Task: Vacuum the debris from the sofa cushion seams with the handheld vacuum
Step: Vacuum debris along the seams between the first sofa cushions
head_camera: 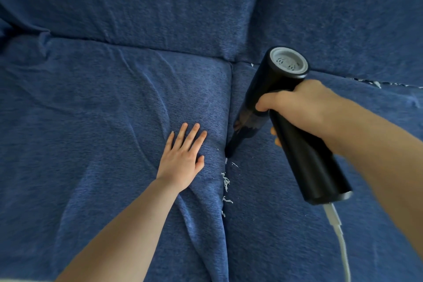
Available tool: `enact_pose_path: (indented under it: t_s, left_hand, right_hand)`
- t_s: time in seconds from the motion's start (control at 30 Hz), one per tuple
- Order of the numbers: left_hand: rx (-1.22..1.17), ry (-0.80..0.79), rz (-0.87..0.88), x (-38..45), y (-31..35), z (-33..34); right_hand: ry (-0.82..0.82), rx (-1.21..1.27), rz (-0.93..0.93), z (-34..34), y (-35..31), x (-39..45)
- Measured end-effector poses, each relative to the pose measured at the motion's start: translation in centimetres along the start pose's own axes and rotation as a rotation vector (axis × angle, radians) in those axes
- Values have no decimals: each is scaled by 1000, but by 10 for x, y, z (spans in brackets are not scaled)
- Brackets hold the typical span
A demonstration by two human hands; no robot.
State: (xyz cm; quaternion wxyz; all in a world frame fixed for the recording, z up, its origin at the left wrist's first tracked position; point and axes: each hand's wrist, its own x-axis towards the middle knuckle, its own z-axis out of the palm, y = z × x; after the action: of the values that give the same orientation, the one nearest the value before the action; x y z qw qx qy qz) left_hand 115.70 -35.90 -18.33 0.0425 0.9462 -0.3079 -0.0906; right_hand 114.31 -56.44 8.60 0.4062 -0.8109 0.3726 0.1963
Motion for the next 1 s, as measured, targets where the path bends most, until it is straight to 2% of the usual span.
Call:
enact_pose_path:
  t_s: [0.4, 0.6, 1.0]
  left_hand:
    - [48, -37, 25, 0, -3, 2]
    - [38, -39, 25, -1, -2, 2]
    - [32, -39, 22, 0, 0, 0]
  right_hand:
    - [-17, 20, 44, 6, 1, 1]
    - [32, 14, 28, 5, 7, -2]
    - [-31, 12, 56, 1, 12, -10]
